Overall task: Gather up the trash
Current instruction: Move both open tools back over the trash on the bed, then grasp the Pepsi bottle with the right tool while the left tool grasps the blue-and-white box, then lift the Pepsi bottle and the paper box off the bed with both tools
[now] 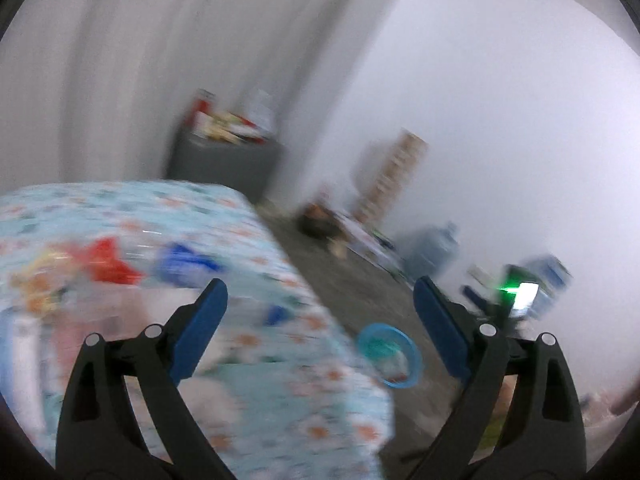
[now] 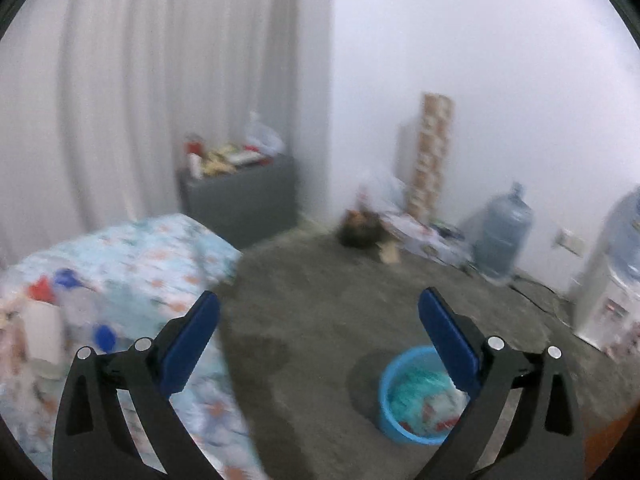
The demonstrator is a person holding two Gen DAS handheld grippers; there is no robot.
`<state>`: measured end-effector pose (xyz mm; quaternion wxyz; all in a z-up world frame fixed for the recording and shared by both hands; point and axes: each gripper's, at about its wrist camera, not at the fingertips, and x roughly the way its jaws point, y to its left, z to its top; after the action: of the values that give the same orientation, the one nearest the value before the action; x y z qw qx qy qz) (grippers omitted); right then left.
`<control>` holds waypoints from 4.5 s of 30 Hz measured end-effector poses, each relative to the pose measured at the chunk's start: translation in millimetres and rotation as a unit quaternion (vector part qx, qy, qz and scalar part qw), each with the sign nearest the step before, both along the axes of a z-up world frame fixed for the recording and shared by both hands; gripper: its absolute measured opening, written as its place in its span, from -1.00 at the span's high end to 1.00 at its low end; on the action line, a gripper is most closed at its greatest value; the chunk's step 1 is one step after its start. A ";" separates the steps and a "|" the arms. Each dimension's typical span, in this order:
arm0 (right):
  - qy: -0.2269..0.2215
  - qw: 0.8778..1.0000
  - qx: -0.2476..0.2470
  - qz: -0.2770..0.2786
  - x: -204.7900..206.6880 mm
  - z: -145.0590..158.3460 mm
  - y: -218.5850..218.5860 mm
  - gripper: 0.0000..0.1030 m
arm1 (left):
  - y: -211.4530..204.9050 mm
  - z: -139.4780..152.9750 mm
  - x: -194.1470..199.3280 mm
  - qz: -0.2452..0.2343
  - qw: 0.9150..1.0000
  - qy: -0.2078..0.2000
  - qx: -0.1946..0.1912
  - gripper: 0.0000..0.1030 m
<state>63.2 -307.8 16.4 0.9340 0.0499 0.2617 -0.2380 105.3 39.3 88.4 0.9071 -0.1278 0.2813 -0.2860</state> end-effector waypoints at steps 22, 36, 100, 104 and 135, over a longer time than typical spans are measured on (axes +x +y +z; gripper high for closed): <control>0.165 0.889 0.230 0.360 192.5 -35.5 111.7 -0.75 | 83.3 -58.3 -14.8 0.083 0.996 0.041 0.014 -0.74; 0.321 0.822 0.221 0.416 279.8 -101.6 165.4 -0.52 | 63.4 -80.2 -30.4 0.067 0.994 0.047 0.076 -0.74; 0.318 0.809 0.414 0.270 87.9 -129.4 110.7 -0.30 | 158.0 -168.3 -14.7 0.218 0.932 0.247 0.149 -0.55; 0.317 0.808 0.416 0.270 90.4 -132.2 111.2 -0.30 | 151.6 -170.6 -10.7 0.216 0.932 0.244 0.158 -0.53; 0.299 0.816 0.416 0.266 77.9 -131.9 110.6 -0.20 | 142.4 -159.3 -26.3 0.238 0.925 0.206 0.211 -0.33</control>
<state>141.1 -197.2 -115.5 0.7267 0.2888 0.6055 0.1479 79.0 181.7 -70.9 0.8764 -0.0523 0.4773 0.0368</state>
